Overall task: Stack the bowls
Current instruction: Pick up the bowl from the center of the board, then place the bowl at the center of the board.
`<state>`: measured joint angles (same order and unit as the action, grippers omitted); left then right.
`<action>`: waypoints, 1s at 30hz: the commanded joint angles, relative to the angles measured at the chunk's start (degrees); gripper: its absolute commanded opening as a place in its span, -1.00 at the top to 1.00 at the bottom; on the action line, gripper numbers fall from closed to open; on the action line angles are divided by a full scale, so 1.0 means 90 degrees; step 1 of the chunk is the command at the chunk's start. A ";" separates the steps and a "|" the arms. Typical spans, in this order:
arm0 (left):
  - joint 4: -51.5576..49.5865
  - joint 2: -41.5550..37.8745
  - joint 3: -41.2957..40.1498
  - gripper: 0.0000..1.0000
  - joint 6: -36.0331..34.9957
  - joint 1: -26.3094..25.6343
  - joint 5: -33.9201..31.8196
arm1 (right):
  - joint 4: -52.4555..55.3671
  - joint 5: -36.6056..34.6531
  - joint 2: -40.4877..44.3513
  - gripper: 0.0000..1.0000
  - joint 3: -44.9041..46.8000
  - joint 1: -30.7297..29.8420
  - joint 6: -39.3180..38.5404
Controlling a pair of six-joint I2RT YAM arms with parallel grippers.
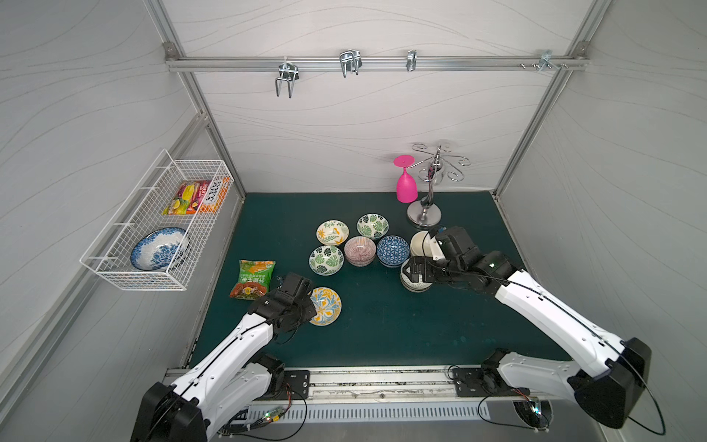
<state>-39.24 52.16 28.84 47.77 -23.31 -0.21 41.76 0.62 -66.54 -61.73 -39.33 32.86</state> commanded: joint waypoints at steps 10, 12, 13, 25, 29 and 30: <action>0.1174 0.0724 0.0435 1.00 -0.0385 -0.0750 0.1099 | 0.0122 0.0095 0.0420 -0.98 0.0621 0.0964 0.0307; 0.1210 0.1142 0.0839 1.00 -0.0398 -0.1090 0.0989 | 0.0029 0.0267 0.0507 -0.98 0.0775 0.1099 0.0289; 0.1223 0.1320 0.1025 1.00 -0.0382 -0.1222 0.0945 | 0.0010 0.0377 0.0538 -0.98 0.0844 0.1162 0.0279; 0.1821 0.3932 0.3082 1.00 -0.0265 -0.1392 0.1250 | 0.0224 0.0485 0.0694 -0.98 0.0911 0.1476 0.0093; 0.2006 0.4407 0.3380 1.00 -0.0093 -0.1420 0.1420 | 0.0352 0.0430 0.0686 -0.98 0.0808 0.1523 0.0017; 0.2045 0.4492 0.3422 1.00 -0.0062 -0.1424 0.1438 | 0.0360 0.0413 0.0696 -0.98 0.0797 0.1537 0.0004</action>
<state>-24.38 91.39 56.49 45.95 -35.75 10.46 42.76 4.34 -61.23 -53.19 -26.02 34.04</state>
